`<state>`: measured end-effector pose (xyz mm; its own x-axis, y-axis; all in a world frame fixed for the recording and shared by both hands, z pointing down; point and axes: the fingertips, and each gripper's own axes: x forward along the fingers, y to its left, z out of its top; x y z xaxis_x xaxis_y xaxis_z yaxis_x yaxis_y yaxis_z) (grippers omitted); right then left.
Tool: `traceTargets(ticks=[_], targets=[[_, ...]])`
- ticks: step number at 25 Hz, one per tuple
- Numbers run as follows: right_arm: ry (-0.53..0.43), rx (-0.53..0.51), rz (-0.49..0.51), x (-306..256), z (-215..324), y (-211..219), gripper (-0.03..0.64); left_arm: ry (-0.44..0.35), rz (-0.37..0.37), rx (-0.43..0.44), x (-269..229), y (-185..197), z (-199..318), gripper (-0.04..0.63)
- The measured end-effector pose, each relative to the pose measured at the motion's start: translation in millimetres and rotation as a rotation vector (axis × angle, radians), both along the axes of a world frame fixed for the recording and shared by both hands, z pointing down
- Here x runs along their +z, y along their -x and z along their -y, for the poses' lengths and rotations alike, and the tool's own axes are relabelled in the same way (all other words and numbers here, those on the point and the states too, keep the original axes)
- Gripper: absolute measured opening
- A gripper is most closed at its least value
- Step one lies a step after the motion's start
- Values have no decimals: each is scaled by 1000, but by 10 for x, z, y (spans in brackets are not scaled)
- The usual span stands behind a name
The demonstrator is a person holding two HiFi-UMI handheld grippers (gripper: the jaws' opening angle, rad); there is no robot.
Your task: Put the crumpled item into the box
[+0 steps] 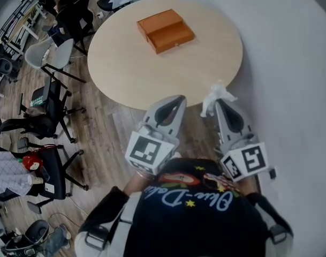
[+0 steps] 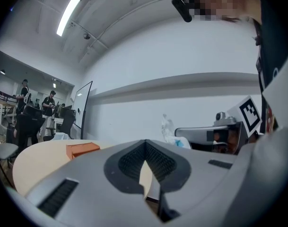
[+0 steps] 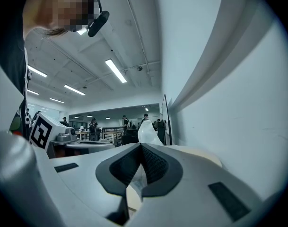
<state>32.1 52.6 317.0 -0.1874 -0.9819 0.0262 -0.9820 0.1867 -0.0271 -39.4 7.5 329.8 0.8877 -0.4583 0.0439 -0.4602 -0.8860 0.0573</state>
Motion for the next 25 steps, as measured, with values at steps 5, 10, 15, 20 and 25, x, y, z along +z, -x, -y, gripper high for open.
traceTargets(ticks=[5,10,15,20,25], targets=[[22,-1,15,45,46,38,0,20,-2,-1,24,33,28,-9],[27,-16,23,58,149,36,0,28,7,-31,61,88,133,-9],[16,-66,23,25,364,-3,0,-2,21,-80,23,57,288,-9],[21,-106,37,38,613,-65,0,-4,31,-119,9,24,501,-9],[27,-151,50,54,901,-179,0,5,44,-161,17,-79,727,-9]])
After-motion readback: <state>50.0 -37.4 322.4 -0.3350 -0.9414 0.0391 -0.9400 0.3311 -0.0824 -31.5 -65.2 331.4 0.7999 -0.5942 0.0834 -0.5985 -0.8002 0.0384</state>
